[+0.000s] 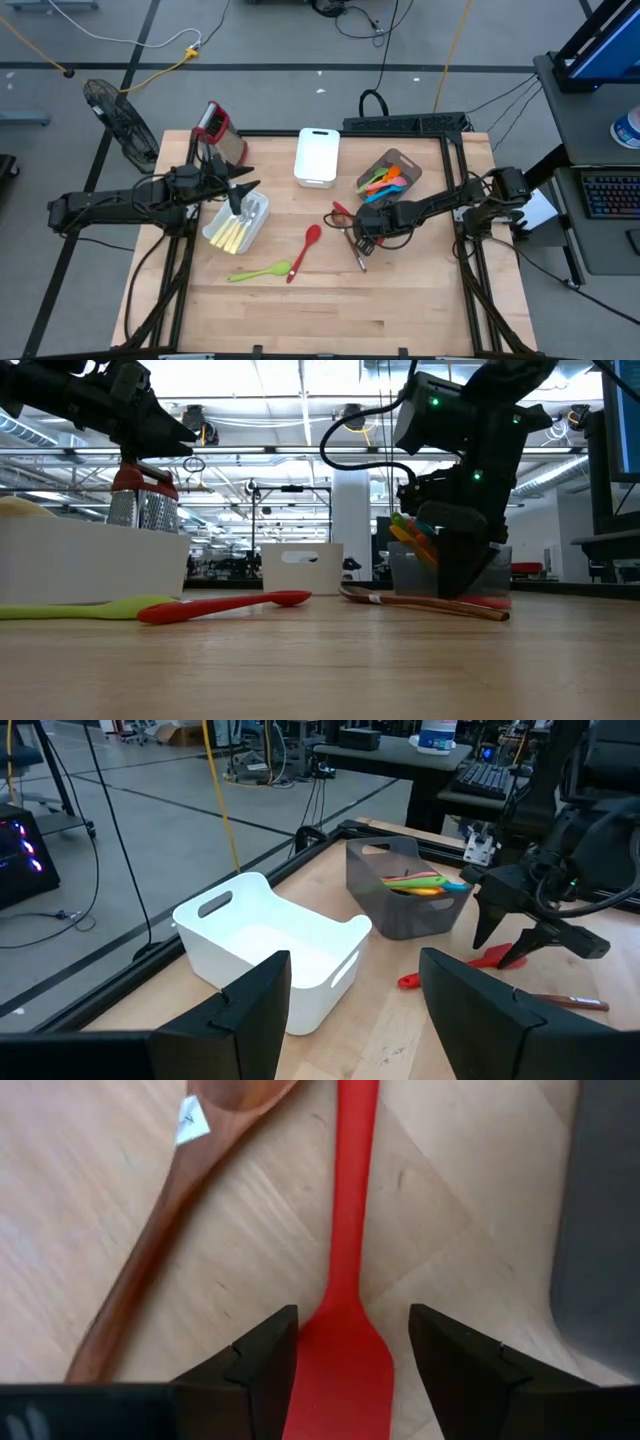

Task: Pick & Place Kitchen Items
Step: Put the red spatula into the black bin

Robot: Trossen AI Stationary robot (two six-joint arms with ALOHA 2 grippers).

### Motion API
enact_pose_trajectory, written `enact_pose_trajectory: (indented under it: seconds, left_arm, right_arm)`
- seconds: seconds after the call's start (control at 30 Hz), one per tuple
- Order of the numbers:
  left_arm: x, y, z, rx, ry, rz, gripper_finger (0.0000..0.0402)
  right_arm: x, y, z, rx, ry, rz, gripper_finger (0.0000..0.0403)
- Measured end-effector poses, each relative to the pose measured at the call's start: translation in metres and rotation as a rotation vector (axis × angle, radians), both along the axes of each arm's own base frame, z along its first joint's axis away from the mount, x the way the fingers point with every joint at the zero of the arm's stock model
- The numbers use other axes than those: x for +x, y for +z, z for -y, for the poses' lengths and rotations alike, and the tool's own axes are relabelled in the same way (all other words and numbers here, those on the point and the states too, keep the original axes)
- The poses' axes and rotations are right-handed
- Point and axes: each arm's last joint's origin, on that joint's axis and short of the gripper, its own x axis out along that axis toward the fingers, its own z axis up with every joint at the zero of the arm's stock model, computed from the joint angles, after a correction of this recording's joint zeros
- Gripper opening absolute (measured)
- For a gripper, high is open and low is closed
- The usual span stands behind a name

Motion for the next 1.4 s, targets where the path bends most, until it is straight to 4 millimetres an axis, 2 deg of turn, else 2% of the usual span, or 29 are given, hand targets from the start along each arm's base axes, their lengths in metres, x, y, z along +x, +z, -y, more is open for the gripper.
enact_pose_trajectory:
  seconds: [0.3, 0.63, 0.93, 1.4]
  left_arm:
    - [0.000, 0.000, 0.000, -0.003, 0.001, 0.001, 0.0228]
    - [0.000, 0.000, 0.000, -0.004, 0.001, 0.001, 0.0228]
    - [0.000, 0.000, 0.000, -0.004, 0.001, 0.001, 0.0228]
    - [0.000, 0.000, 0.000, -0.006, 0.001, 0.002, 0.0228]
  right_arm:
    - [-0.015, -0.015, -0.003, 0.084, -0.045, -0.042, 0.0186]
    - [-0.024, -0.018, -0.024, 0.119, -0.025, -0.104, 0.0186]
    - [-0.026, -0.018, -0.027, 0.174, -0.020, -0.124, 0.0184]
    - [-0.026, -0.019, -0.027, 0.145, -0.031, -0.115, 0.0184]
